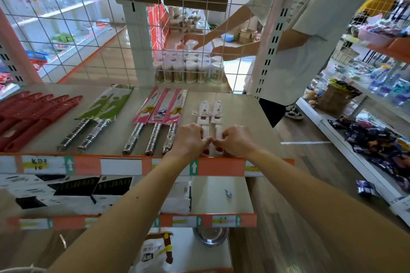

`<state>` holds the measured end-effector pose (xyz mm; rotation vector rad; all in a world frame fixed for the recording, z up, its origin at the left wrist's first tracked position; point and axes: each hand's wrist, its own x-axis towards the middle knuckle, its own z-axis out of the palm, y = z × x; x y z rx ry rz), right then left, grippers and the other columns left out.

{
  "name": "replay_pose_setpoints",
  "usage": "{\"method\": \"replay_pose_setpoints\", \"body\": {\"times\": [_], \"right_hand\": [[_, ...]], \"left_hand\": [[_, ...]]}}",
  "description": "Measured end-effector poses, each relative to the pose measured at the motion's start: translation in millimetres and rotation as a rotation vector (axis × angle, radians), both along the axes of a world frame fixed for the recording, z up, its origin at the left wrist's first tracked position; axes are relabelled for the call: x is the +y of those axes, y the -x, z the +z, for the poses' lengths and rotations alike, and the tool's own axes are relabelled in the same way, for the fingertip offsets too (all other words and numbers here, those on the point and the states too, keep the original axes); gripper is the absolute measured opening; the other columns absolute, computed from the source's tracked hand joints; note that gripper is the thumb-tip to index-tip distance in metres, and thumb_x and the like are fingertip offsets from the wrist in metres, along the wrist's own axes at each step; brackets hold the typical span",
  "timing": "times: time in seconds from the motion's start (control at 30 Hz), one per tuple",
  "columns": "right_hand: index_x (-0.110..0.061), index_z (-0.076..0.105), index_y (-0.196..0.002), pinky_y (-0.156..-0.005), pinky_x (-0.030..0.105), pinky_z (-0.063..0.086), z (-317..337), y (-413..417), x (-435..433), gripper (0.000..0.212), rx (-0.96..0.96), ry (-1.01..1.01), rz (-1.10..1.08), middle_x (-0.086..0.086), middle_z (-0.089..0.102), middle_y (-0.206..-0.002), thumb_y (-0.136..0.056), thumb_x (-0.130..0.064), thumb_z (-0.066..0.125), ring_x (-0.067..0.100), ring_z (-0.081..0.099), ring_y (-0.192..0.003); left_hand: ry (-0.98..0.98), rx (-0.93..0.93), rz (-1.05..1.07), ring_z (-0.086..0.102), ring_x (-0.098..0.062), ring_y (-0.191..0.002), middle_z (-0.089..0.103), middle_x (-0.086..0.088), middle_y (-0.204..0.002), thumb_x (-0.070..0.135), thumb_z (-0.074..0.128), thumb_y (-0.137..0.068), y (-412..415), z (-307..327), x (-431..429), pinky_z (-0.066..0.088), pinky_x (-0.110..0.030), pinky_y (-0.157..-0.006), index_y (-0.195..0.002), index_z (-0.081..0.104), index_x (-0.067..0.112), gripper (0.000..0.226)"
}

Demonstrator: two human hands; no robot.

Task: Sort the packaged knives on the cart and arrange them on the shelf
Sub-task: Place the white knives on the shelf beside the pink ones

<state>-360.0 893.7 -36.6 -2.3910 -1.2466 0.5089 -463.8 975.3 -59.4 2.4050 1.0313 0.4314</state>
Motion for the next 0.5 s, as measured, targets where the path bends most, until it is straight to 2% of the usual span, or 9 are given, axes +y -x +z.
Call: {"method": "replay_pose_setpoints", "body": {"times": [0.17, 0.27, 0.33, 0.4, 0.43, 0.5], "right_hand": [[-0.006, 0.069, -0.090, -0.045, 0.014, 0.029, 0.5, 1.9, -1.5, 0.028, -0.002, -0.002, 0.015, -0.008, 0.047, -0.059, -0.089, -0.032, 0.060, 0.001, 0.041, -0.053], [-0.007, 0.070, -0.090, -0.047, 0.017, 0.032, -0.7, 2.7, -0.7, 0.029, 0.005, 0.008, -0.022, -0.003, 0.054, -0.066, -0.088, -0.035, 0.062, 0.006, 0.046, -0.057], [-0.008, 0.068, -0.089, -0.048, 0.018, 0.034, -1.7, 3.0, -0.3, 0.029, 0.023, 0.010, -0.044, 0.002, 0.059, -0.073, -0.088, -0.037, 0.061, 0.009, 0.048, -0.059], [-0.008, 0.066, -0.093, -0.048, 0.018, 0.036, -0.1, 4.6, -0.9, 0.029, 0.053, -0.008, -0.069, 0.005, 0.064, -0.081, -0.089, -0.037, 0.060, 0.008, 0.050, -0.057], [-0.007, 0.066, -0.099, -0.052, 0.019, 0.039, 1.5, 5.5, -0.9, 0.031, 0.055, -0.019, -0.079, 0.006, 0.066, -0.088, -0.089, -0.036, 0.060, 0.009, 0.054, -0.062], [-0.006, 0.062, -0.116, -0.069, 0.023, 0.046, 6.4, 8.4, -1.7, 0.040, 0.008, -0.029, -0.100, 0.009, 0.067, -0.108, -0.090, -0.036, 0.059, 0.017, 0.061, -0.085]], "left_hand": [[-0.005, 0.000, -0.008, 0.051, -0.014, -0.072, 0.056, -0.004, -0.078, 0.032, 0.061, -0.088, 0.6, -0.2, 0.2, 0.040, -0.024, -0.065, -0.087, 0.065, 0.005, 0.027], [0.013, 0.012, -0.018, 0.052, -0.015, -0.075, 0.059, -0.005, -0.082, 0.031, 0.061, -0.087, 1.0, 1.4, 2.1, 0.040, -0.024, -0.066, -0.089, 0.064, 0.005, 0.027], [0.055, -0.007, -0.035, 0.053, -0.016, -0.080, 0.061, -0.009, -0.091, 0.028, 0.062, -0.087, 2.8, 3.1, 2.9, 0.042, -0.024, -0.069, -0.095, 0.063, 0.004, 0.025], [0.065, -0.039, -0.052, 0.055, -0.018, -0.090, 0.060, -0.011, -0.104, 0.026, 0.061, -0.088, 7.9, 6.1, 2.7, 0.042, -0.022, -0.075, -0.108, 0.060, 0.003, 0.031], [0.056, -0.051, -0.058, 0.056, -0.020, -0.096, 0.059, -0.011, -0.110, 0.026, 0.061, -0.088, 10.8, 7.2, 3.2, 0.041, -0.022, -0.077, -0.116, 0.058, 0.003, 0.036], [0.043, -0.061, -0.077, 0.055, -0.021, -0.105, 0.056, -0.012, -0.120, 0.026, 0.060, -0.088, 17.1, 9.8, 4.3, 0.040, -0.022, -0.082, -0.125, 0.053, 0.005, 0.042]]}}
